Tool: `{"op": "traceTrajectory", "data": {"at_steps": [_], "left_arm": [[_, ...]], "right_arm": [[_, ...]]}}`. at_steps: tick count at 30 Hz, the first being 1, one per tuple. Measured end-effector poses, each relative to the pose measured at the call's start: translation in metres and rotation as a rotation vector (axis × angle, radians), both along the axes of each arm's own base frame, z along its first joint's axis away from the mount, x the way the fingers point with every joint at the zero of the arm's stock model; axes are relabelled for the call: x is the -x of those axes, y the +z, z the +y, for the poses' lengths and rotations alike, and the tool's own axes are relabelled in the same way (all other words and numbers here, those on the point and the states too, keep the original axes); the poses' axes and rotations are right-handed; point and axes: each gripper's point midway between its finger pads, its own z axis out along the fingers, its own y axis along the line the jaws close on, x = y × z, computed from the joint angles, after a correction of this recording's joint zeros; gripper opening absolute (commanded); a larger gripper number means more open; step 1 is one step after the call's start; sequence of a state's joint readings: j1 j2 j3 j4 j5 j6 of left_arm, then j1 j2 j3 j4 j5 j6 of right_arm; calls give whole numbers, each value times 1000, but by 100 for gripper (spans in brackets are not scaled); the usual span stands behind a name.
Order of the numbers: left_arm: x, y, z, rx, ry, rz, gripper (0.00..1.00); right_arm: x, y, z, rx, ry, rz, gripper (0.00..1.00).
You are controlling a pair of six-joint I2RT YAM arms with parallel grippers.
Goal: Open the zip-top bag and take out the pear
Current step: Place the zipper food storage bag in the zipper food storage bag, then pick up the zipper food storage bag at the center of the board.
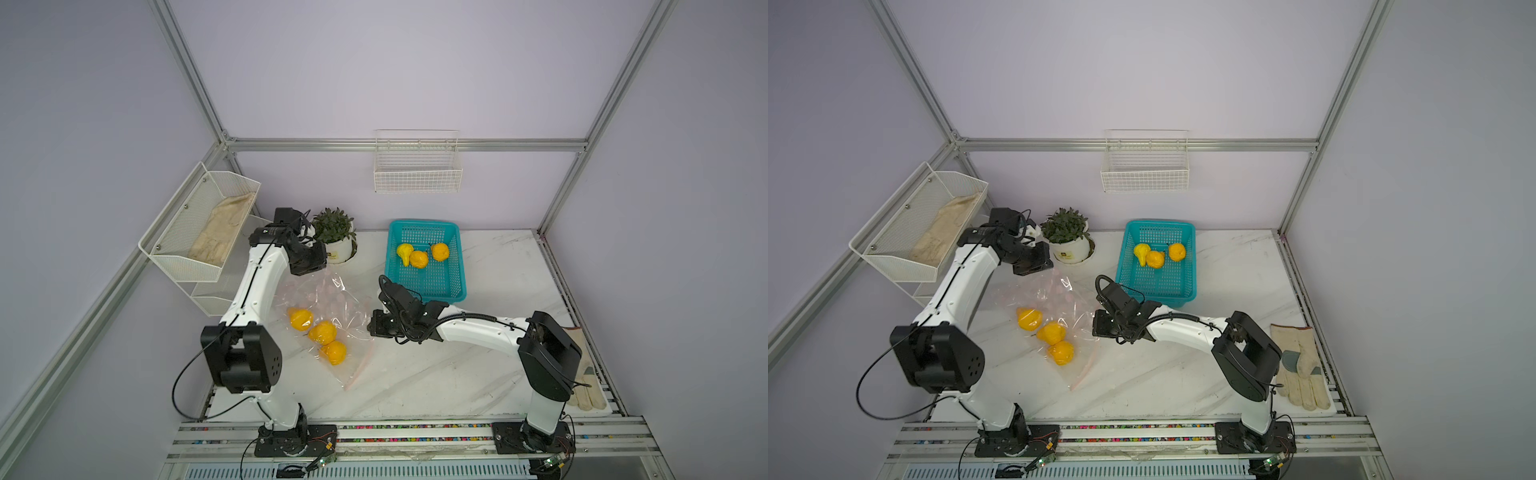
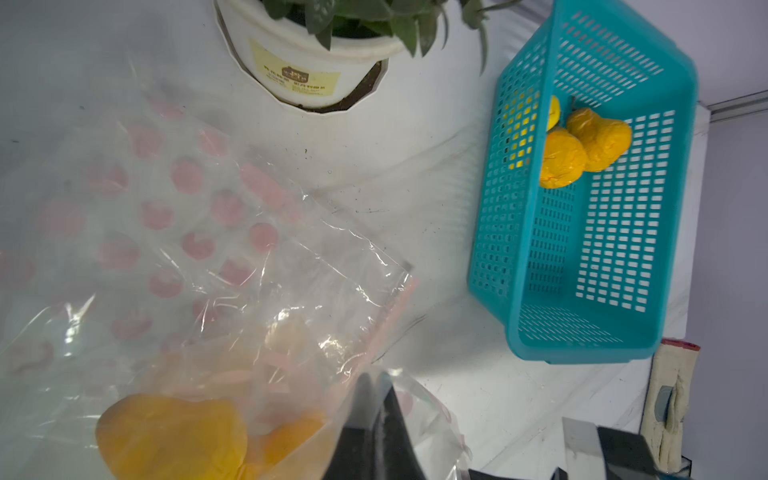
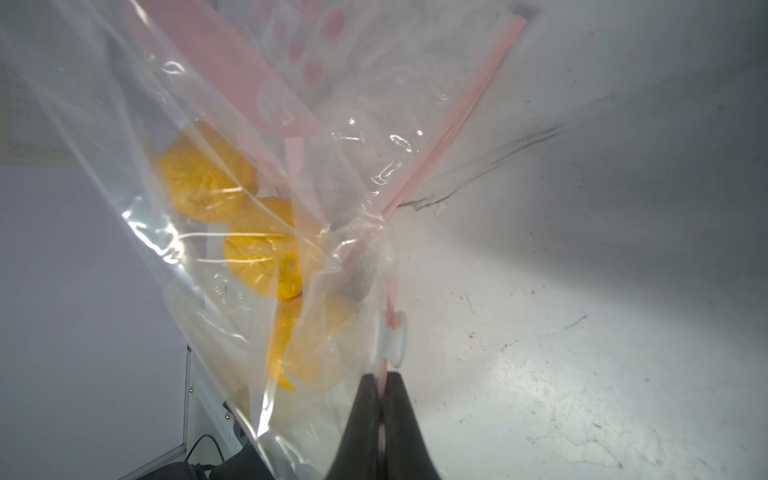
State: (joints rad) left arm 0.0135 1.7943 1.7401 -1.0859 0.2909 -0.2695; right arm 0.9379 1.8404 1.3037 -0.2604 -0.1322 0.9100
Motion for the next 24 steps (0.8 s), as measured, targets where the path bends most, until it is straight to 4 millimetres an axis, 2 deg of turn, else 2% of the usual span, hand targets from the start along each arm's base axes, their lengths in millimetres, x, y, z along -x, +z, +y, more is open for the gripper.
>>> {"op": "traceTrajectory", "data": {"at_steps": [3, 4, 6, 9, 11, 14, 16, 18, 19, 21, 24], "left_arm": [[-13, -44, -2, 1, -25, 94, 38], [-14, -52, -2, -2, -28, 114, 45], [-13, -56, -2, -13, -32, 127, 53], [-16, -35, -6, -51, -41, 68, 64], [-14, -13, -13, -87, -54, 9, 66], [1, 29, -34, -148, -93, -103, 65], [22, 55, -58, -188, -141, -183, 60], [51, 64, -85, -214, -197, -221, 57], [68, 62, -99, -223, -233, -222, 57], [100, 47, -124, -242, -297, -197, 57], [139, 8, -154, -312, -381, -115, 58]], "right_arm": [[-5, 5, -6, 11, -34, -25, 56], [-6, 9, -10, 11, -45, -39, 59], [-5, 20, -21, 13, -61, -72, 62], [-3, 44, -40, 4, -85, -136, 64], [-5, 59, -53, 1, -97, -181, 65], [-17, 78, -77, 10, -139, -249, 66], [-26, 82, -98, 28, -172, -272, 66], [-36, 80, -119, 45, -209, -277, 66], [-42, 78, -130, 55, -230, -276, 66], [-50, 74, -149, 74, -264, -273, 66], [-58, 67, -171, 103, -295, -264, 66]]}}
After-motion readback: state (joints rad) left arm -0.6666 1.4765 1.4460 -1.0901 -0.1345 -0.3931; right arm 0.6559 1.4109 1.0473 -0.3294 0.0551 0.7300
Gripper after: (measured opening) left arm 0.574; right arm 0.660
